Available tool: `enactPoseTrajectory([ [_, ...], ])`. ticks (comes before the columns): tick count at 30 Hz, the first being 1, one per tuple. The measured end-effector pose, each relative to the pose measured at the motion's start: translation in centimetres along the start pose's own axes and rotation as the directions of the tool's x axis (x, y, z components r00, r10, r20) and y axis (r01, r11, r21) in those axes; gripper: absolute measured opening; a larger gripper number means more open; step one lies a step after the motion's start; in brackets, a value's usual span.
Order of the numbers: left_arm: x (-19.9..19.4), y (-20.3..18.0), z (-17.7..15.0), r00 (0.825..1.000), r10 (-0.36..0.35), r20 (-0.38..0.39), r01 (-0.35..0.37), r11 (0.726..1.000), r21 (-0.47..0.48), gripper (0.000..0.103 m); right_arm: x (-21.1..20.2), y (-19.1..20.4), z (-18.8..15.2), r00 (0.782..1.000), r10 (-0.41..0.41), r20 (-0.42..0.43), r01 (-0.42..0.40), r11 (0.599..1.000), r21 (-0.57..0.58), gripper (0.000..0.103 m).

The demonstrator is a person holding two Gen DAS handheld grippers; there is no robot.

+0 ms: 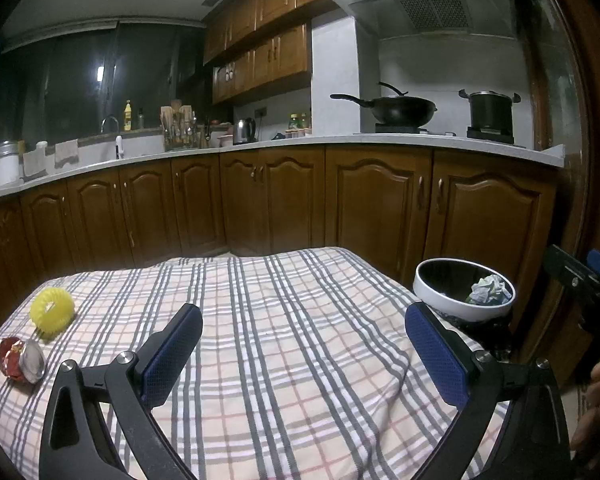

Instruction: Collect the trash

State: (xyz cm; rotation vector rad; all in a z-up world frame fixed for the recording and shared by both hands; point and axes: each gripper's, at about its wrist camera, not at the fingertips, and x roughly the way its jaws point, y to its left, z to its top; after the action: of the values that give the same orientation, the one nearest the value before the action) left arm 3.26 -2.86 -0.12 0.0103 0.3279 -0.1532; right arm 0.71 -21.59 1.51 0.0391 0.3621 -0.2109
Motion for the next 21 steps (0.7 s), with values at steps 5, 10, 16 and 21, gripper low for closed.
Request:
enactPoseTrajectory([
  [5, -0.01, 0.08, 0.01, 1.000, -0.001, -0.001, 0.001, 1.000, 0.002, 0.102, 0.01, 0.13, -0.01, 1.000, 0.005, -0.004, -0.005, 1.000, 0.002, 0.103],
  [10, 0.16, 0.29, 0.04, 1.000, -0.007, -0.004, 0.007, 1.000, 0.000, 0.102, 0.01, 0.32, -0.12, 1.000, 0.009, -0.006, -0.009, 1.000, -0.001, 0.103],
  [16, 0.29, 0.42, -0.03, 1.000, -0.013, -0.010, 0.013, 1.000, -0.006, 0.102, 0.03, 0.35, -0.18, 1.000, 0.010, -0.006, -0.010, 1.000, 0.000, 0.103],
  [21, 0.44, 0.50, -0.05, 1.000, -0.014, -0.016, 0.014, 1.000, -0.010, 0.102, 0.02, 0.37, -0.17, 1.000, 0.009, -0.007, -0.009, 1.000, -0.002, 0.103],
])
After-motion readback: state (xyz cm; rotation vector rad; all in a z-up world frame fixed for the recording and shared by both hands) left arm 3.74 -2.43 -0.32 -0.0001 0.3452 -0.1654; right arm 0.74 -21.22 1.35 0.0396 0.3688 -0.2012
